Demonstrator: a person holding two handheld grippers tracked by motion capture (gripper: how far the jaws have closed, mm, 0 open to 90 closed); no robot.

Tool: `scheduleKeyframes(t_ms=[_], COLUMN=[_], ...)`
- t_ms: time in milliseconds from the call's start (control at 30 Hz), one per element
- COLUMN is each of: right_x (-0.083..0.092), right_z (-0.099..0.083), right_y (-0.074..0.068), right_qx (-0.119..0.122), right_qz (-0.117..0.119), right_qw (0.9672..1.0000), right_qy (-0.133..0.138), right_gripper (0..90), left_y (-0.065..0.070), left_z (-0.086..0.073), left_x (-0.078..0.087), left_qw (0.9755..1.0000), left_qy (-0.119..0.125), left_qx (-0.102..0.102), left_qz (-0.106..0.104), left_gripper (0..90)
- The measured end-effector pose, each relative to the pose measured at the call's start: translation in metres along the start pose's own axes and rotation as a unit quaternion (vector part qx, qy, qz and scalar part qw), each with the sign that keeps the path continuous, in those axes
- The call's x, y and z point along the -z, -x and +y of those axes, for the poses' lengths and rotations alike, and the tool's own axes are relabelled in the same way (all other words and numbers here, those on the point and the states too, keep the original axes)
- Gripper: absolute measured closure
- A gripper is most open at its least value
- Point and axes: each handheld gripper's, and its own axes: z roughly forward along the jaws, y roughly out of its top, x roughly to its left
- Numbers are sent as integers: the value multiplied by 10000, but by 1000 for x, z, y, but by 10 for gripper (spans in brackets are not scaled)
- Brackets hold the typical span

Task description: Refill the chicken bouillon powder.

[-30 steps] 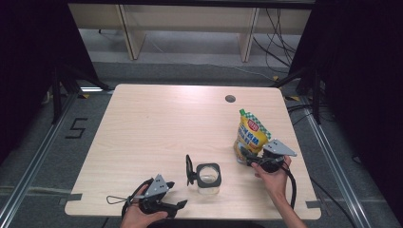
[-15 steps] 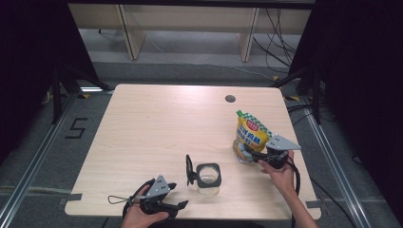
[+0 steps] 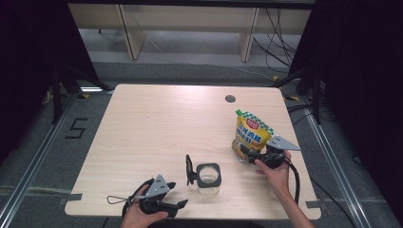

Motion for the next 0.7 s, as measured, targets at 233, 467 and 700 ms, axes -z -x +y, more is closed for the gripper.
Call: scheduleKeyframes(t_ms=[233,467,700], right_x=[-9,-16,-22], right_z=[-7,-10,-9], right_y=[1,-2,0], right_qx=[140,159,207], right_qz=[-162,-134,-125], right_qw=[9994,9995,9995], right_qy=[272,229,213], right_gripper=[177,160,280], left_y=[3,1,1], left_z=[0,1,0], left_x=[-2,-2,-3], left_qw=[10000,9999,10000], left_qy=[-60,-83,-72], left_qx=[20,-73,-21], left_qz=[-52,-35,-51], left_gripper=[252,252,252])
